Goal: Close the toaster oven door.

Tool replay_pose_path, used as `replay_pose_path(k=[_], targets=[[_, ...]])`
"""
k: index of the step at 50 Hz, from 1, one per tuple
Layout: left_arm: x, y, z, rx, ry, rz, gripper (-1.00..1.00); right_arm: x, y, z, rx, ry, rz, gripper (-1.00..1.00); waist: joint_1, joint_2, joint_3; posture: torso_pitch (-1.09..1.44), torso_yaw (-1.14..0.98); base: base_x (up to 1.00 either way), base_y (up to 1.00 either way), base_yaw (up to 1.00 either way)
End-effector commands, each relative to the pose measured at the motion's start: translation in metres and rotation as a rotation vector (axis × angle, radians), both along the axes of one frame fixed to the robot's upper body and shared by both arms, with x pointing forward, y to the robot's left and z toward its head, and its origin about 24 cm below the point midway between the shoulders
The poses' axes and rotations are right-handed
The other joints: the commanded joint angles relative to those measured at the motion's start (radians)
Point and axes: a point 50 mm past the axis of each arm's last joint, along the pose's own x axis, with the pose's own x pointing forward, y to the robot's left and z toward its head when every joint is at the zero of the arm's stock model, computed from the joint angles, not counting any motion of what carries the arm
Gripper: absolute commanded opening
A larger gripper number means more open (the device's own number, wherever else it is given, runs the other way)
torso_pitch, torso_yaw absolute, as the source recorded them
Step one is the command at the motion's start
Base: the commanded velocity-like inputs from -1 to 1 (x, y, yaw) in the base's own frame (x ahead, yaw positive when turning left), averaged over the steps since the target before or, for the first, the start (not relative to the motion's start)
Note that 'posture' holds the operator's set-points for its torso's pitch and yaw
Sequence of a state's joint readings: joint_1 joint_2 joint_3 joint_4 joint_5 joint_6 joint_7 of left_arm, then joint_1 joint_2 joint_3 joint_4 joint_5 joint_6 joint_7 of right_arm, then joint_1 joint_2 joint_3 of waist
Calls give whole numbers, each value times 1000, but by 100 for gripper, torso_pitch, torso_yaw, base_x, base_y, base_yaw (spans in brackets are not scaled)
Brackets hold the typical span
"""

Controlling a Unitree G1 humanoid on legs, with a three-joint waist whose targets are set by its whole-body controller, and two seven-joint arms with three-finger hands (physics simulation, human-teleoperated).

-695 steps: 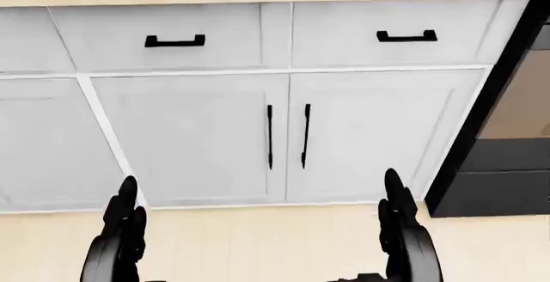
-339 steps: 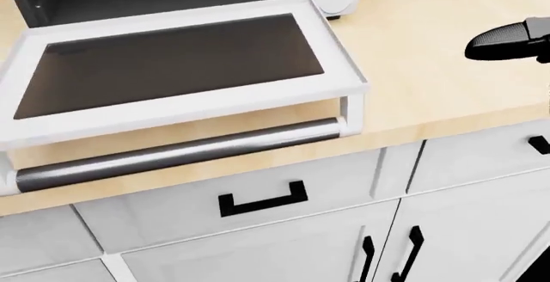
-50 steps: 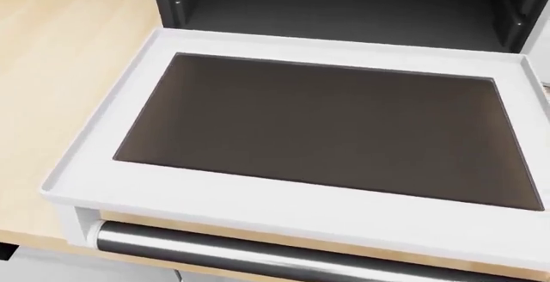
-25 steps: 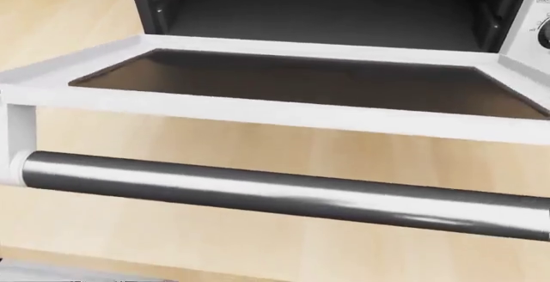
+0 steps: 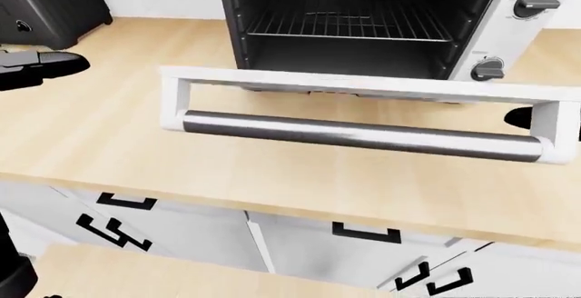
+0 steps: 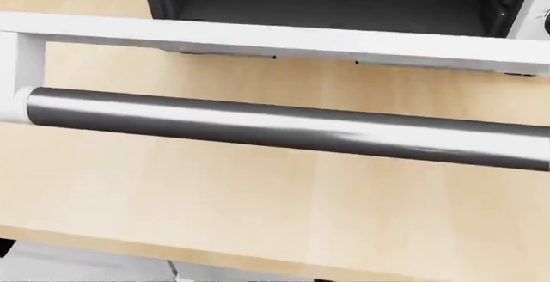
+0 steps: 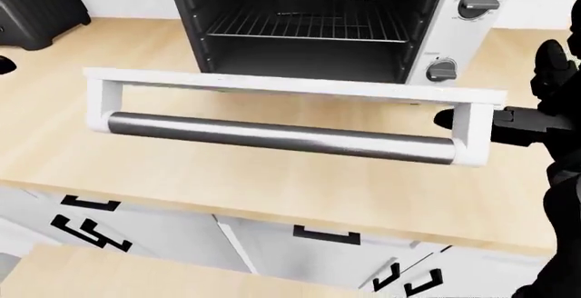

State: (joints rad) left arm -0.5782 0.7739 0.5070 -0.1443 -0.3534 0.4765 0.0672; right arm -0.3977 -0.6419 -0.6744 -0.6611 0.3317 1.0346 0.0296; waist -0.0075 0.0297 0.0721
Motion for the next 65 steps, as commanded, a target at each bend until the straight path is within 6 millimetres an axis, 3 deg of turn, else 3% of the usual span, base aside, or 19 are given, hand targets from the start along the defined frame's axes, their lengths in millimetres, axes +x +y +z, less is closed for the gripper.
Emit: replay_pose_path(k=[1,31,47,56,65], targets=[[-9,-2,17,37,-78,8,100,-10,15,29,-85,-165,66,100,5,-14,-31,0,0,0,0,0],[-8,-10,17,31,-79,-18,100,10,6,60,-78,-192,-9,100,3,-20,-30,0,0,0,0,0],[-4,-20,6,25,-56,-51,100,22,-3,78,-44,-208,-84,100,6,-21,-28,0,0,0,0,0],[-1,-30,-4,9,-28,-94,100,25,-6,86,-44,-216,-101,100,8,-23,-30,0,0,0,0,0],[2,-58,-28,-36,40,-211,100,27,-5,93,-51,-230,-99,100,11,-23,-31,0,0,0,0,0]])
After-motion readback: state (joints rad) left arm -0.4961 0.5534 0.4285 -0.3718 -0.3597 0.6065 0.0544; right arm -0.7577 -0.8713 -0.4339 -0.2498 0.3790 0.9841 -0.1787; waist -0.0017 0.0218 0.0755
